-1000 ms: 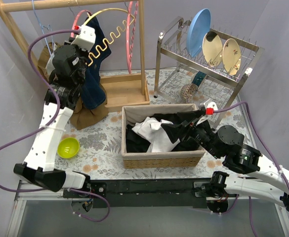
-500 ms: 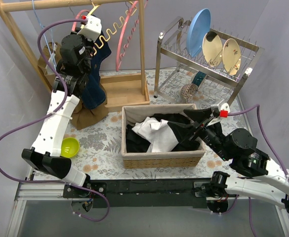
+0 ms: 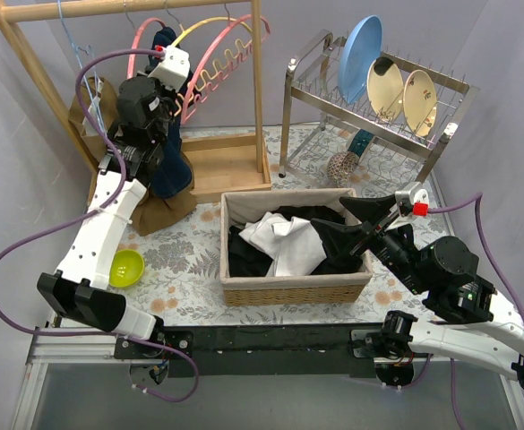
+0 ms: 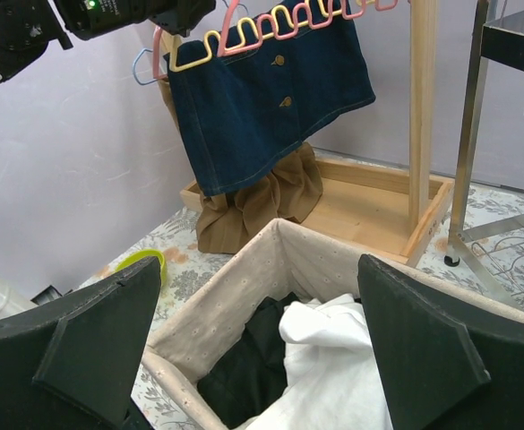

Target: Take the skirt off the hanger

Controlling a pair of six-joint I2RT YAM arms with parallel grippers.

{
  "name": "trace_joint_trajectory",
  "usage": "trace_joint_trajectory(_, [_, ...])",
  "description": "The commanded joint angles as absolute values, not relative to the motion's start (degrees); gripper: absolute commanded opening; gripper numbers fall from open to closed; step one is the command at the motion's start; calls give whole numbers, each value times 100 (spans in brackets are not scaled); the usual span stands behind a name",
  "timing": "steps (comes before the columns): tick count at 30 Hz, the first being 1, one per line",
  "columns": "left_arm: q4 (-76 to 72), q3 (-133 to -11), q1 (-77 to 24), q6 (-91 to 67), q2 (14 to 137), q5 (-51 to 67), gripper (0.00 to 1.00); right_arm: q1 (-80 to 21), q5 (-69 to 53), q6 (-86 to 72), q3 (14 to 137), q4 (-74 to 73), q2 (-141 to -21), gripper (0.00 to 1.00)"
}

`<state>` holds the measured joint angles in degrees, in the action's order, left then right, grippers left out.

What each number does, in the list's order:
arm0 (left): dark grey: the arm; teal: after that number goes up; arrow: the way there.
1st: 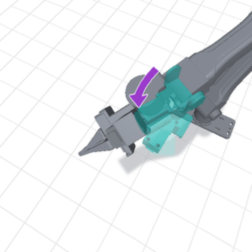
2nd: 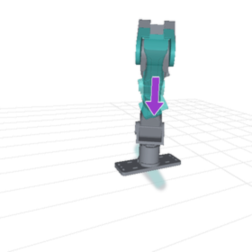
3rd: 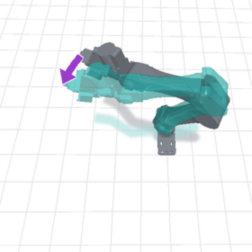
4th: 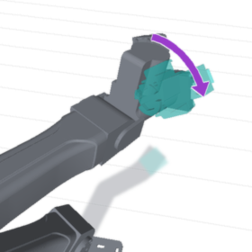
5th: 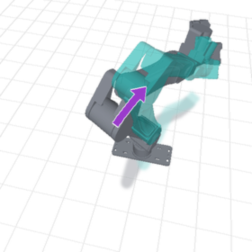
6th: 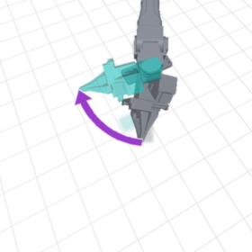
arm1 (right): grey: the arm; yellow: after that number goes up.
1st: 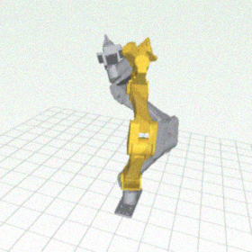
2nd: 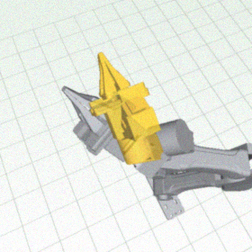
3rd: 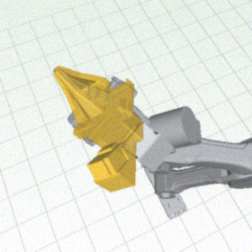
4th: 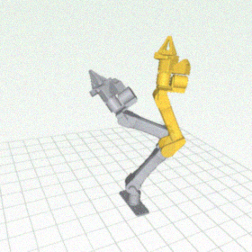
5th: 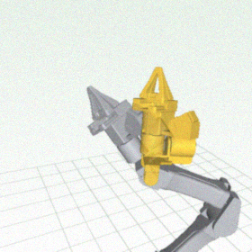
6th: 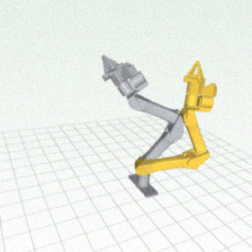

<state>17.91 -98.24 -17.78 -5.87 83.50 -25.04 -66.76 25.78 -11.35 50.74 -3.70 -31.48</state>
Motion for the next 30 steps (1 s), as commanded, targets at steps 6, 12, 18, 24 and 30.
trace_joint_trajectory(6, [1793, -9817, -1767, -782, 7893, -2478, 44, -6671, 2619, -1151, 5054, -53, -3059, 98])
trace_joint_trajectory(12, [2153, -10002, -1767, -1695, 7577, -1970, 86, -6671, 2602, -1309, 5098, -228, -3006, 98])
trace_joint_trajectory(18, [3066, -10239, -1758, -3154, 7085, -766, 93, -6671, 2549, -1503, 5194, -544, -3085, 97])
trace_joint_trajectory(24, [3603, -10502, -1758, -4129, 6706, -1123, 89, -6671, 2365, -1661, 5142, -668, -3129, 96])
trace_joint_trajectory(30, [4313, -11221, -1767, -4219, 7100, -2249, 82, -6671, 2241, -1740, 5107, -773, -3103, 96])
